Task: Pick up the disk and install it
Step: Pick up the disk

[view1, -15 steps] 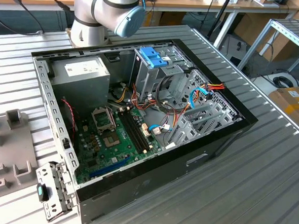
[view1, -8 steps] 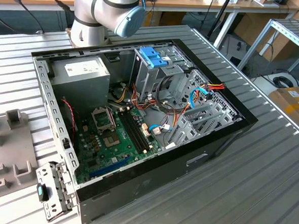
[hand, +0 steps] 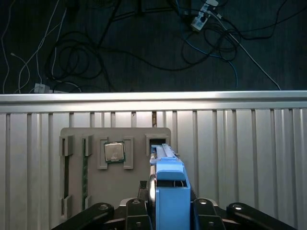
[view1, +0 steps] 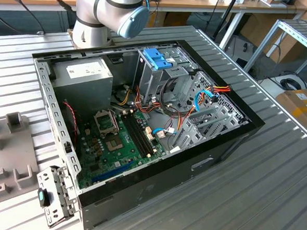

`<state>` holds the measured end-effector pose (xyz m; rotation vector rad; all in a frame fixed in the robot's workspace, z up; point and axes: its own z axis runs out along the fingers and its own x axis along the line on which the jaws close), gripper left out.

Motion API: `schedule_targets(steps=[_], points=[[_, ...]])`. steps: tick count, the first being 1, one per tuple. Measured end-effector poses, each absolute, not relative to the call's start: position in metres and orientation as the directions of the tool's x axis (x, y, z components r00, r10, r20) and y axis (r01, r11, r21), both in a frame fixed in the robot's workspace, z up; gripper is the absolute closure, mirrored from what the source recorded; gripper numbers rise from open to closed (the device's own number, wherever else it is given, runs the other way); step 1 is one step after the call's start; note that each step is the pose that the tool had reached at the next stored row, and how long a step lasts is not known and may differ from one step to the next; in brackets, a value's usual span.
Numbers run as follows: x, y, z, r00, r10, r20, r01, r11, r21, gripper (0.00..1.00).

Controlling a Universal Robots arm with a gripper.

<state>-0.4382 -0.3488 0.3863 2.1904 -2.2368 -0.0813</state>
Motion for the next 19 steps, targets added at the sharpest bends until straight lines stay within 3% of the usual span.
schedule_targets(steps=[19], points=[[-0.4382,-0.3488,0.3965,-0.022,-0.999,-0.029,-0.999,0.020,0.044,0.63]])
